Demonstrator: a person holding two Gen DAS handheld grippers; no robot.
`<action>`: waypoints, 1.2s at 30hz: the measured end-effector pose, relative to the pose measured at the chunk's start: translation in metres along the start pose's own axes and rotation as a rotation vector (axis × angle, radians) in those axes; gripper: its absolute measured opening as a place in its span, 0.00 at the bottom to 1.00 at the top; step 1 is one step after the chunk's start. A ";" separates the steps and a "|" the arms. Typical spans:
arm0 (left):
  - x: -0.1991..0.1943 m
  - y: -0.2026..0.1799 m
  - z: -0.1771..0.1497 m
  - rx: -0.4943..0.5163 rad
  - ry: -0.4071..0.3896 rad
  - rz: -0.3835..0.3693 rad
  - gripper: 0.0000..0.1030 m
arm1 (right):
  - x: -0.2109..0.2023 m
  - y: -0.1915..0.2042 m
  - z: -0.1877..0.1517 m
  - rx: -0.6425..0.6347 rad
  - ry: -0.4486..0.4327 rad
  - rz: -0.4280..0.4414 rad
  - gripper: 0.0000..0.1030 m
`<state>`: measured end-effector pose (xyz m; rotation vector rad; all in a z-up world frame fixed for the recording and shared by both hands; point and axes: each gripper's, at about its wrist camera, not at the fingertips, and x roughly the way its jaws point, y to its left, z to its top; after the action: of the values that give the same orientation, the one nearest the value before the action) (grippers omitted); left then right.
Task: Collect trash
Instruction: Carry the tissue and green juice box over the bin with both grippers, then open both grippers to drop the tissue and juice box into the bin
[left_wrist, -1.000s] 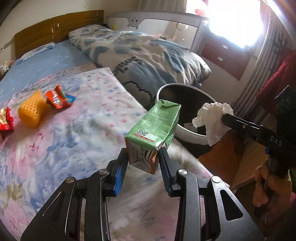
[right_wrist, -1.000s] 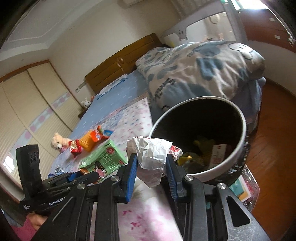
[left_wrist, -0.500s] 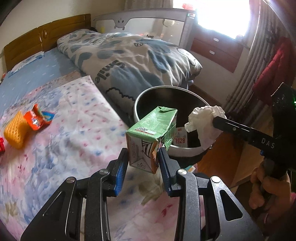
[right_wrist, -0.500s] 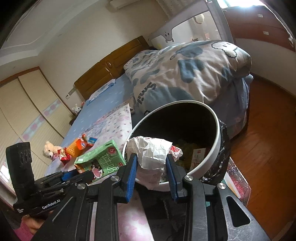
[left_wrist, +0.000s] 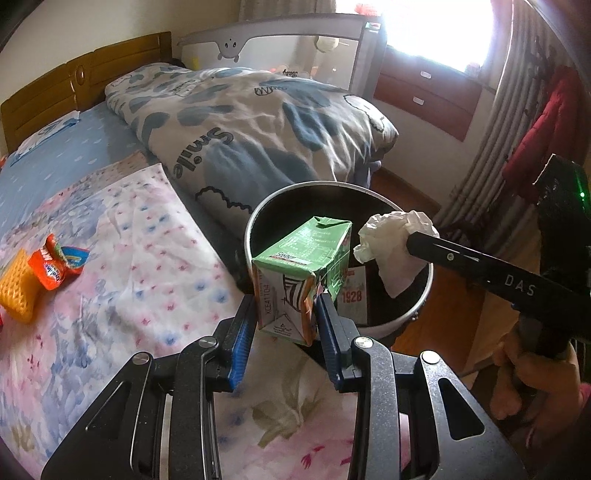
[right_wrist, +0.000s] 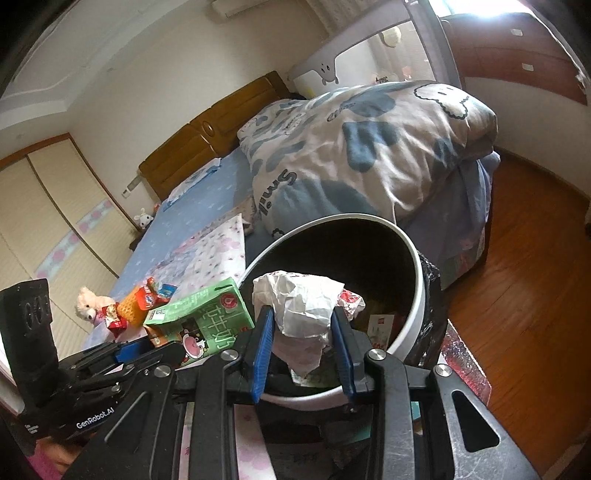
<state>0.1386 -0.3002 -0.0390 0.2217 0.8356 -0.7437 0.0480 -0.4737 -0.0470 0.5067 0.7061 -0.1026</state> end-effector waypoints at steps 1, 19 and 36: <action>0.002 -0.001 0.002 0.000 0.002 -0.001 0.31 | 0.001 -0.001 0.001 0.001 0.001 0.000 0.30; 0.027 -0.008 0.020 0.020 0.032 0.008 0.31 | 0.021 -0.013 0.016 -0.004 0.033 -0.036 0.34; 0.013 0.005 0.014 -0.056 0.011 -0.004 0.67 | 0.016 -0.013 0.026 -0.002 0.019 -0.054 0.70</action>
<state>0.1564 -0.3097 -0.0397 0.1745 0.8660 -0.7222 0.0726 -0.4965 -0.0457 0.4867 0.7382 -0.1480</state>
